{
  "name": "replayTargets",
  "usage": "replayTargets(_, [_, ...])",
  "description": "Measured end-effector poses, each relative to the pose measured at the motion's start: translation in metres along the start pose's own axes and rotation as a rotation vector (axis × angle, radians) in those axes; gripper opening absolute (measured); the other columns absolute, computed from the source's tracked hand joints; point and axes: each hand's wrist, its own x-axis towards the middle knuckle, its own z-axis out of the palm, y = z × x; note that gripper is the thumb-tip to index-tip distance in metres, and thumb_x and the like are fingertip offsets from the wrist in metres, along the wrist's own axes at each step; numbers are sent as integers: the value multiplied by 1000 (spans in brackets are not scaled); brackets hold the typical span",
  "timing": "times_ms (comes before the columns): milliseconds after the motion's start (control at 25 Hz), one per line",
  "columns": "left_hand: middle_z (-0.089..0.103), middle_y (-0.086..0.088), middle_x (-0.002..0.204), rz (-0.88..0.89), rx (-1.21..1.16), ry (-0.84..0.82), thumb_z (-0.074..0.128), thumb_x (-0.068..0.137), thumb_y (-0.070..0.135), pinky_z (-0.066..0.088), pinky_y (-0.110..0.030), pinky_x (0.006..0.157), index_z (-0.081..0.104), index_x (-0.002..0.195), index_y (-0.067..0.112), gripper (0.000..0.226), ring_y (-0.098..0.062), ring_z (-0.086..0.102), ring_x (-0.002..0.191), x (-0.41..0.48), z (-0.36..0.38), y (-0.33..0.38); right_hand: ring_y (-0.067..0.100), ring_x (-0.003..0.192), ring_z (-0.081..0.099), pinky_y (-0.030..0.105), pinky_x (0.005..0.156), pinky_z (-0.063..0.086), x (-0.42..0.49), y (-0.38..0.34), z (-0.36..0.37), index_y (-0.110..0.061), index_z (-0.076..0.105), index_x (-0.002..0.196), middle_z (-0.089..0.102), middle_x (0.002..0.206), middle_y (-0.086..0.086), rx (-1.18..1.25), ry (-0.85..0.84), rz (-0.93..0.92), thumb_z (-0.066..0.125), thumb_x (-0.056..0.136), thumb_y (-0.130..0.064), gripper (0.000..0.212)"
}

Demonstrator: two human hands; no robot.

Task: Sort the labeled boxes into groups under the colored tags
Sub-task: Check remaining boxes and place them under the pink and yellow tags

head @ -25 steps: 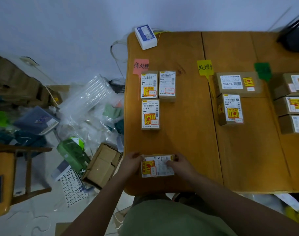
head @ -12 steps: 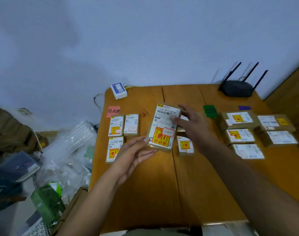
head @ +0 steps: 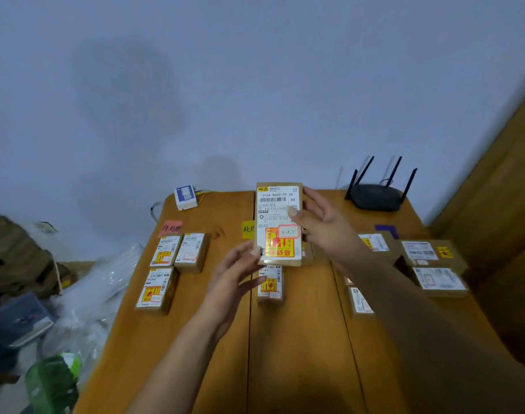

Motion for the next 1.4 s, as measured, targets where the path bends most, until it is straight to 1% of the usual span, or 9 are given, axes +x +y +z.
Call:
replayTargets(160, [74,-4,123,144,154,54,73,92,28,59,-39,96,63,137,30,47,-21,73,113,-2,30,2,12,125,66,44,99,59,-12,8,-22,-55,45,144,61,139,-23,19,-25,-2,77,88,-41,66])
replayTargets(400, [74,-7,123,86,197,24,68,97,19,56,-48,103,63,139,23,42,-25,73,113,-5,53,-16,13,114,73,46,94,62,-35,36,-44,-48,46,148,71,132,-6,36,87,36,82,83,-39,75])
replayTargets(520, [73,-9,124,65,166,51,65,99,16,55,-50,104,62,139,20,40,-28,73,113,-4,60,-24,15,119,70,48,97,60,-42,48,-50,-50,45,148,70,134,-8,-1,85,60,83,82,-41,77])
replayTargets(720, [76,0,117,61,204,85,67,98,20,61,-38,93,67,127,33,32,-20,76,105,0,62,-41,14,118,69,48,98,59,-48,71,-52,-67,50,128,70,129,-15,-17,119,129,81,84,-41,60])
replayTargets(840, [77,5,115,43,268,99,66,99,21,62,-38,89,67,126,36,31,-18,77,102,8,59,-61,14,119,68,49,100,58,-46,88,-54,-57,48,141,66,133,-14,-18,137,166,79,87,-39,65])
replayTargets(960, [77,4,115,28,369,128,65,100,17,64,-40,86,64,136,23,37,-19,74,105,23,58,-82,18,126,64,51,104,55,-38,106,-56,-47,44,150,61,139,-11,-37,141,224,78,89,-36,71])
replayTargets(1120, [72,19,100,30,539,166,68,96,13,60,-18,68,66,121,34,33,3,72,88,54,53,-111,23,127,63,52,104,54,-15,143,-57,-34,45,153,57,148,-2,-73,176,347,74,93,-26,67])
replayTargets(1280, [69,29,95,-78,675,145,69,95,16,61,-29,83,61,104,47,33,0,71,96,99,42,-151,26,123,66,53,103,55,23,197,-57,-25,45,153,59,148,5,-119,201,532,70,97,-24,62])
replayTargets(1400, [66,32,89,-167,753,132,66,97,23,52,-6,67,69,119,34,25,6,67,91,127,34,-181,26,118,68,50,100,57,47,233,-56,-25,48,151,63,143,7,-148,213,623,69,97,-26,58])
